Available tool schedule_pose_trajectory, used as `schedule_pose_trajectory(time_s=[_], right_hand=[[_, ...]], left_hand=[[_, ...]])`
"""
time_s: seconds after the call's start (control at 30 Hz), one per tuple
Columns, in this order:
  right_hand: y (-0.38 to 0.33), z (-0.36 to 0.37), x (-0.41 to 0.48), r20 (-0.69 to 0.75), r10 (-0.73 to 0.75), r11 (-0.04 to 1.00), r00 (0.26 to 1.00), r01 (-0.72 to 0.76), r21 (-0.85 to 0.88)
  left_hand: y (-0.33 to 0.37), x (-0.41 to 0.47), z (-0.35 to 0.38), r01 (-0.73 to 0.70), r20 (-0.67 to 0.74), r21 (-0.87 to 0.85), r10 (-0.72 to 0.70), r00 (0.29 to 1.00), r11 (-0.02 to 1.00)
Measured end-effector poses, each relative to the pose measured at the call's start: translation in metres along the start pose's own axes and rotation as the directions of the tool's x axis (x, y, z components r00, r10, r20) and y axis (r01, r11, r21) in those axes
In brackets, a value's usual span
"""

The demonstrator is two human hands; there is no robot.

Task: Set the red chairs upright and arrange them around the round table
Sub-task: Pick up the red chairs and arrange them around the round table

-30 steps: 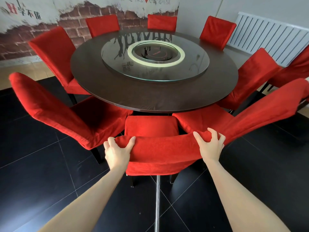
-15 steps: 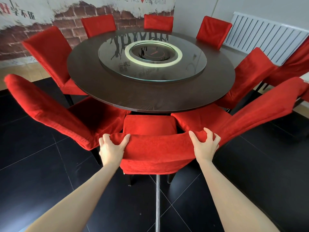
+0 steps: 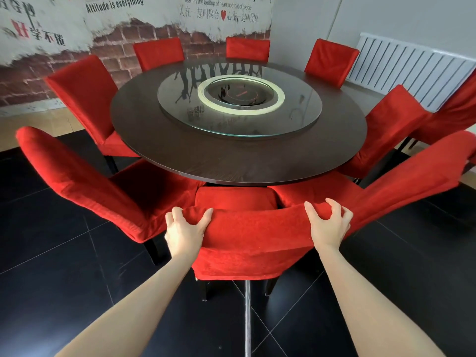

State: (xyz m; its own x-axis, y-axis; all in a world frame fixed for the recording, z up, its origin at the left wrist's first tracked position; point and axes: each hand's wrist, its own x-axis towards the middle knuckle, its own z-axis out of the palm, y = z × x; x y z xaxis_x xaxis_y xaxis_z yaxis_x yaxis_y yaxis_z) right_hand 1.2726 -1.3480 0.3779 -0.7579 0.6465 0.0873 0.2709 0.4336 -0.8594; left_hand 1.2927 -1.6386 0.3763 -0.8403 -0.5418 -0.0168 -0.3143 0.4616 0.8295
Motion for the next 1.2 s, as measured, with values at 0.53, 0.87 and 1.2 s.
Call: schedule_pose_trajectory(time_s=[0.53,0.87,1.2], right_hand=[[0.006,0.010,-0.021,-0.010,0.000,1.000,1.000,0.000,-0.008],[0.005,0.014,-0.024,-0.014,-0.003,1.000,1.000,0.003,-0.018],[0.005,0.014,-0.030,-0.003,0.006,1.000,1.000,-0.006,-0.026]], left_hand=[[-0.017,0.008,-0.010,-0.005,0.008,-0.005,0.005,1.000,1.000],[-0.020,0.013,-0.010,-0.023,0.005,-0.023,0.023,1.000,0.999],[-0.024,0.015,-0.013,0.007,0.029,-0.014,-0.006,1.000,1.000]])
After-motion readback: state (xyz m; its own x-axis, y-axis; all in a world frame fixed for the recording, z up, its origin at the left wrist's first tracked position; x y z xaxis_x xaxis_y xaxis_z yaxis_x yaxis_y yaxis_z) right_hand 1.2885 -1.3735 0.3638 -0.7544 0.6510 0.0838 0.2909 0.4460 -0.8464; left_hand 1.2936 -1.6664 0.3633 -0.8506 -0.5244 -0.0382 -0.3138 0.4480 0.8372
